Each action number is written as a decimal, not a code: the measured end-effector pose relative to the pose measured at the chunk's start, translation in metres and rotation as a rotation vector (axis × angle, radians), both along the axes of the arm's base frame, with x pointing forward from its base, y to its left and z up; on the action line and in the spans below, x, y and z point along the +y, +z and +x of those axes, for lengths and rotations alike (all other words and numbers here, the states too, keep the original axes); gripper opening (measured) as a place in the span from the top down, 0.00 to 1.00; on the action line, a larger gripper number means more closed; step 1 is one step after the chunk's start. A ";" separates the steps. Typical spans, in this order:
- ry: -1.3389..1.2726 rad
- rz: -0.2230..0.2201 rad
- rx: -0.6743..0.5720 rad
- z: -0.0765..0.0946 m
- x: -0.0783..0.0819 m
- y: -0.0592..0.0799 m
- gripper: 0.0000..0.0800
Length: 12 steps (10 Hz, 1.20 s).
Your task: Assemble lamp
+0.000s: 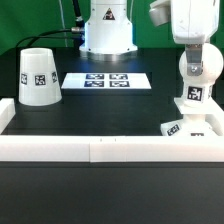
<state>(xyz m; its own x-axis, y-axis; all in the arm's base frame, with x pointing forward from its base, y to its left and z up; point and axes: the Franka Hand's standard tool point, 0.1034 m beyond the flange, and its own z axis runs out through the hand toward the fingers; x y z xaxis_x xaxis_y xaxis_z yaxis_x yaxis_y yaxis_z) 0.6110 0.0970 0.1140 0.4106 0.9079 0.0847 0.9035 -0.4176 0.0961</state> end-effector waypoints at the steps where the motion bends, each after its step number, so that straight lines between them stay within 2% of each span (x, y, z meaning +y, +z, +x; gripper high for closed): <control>1: 0.000 0.000 0.000 0.000 0.000 0.000 0.28; 12: -0.860 0.128 0.003 0.006 -0.003 0.003 0.28</control>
Offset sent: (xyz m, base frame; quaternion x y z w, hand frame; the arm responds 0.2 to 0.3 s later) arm -0.0037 -0.0006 -0.0004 0.0112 0.0207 0.2444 0.9694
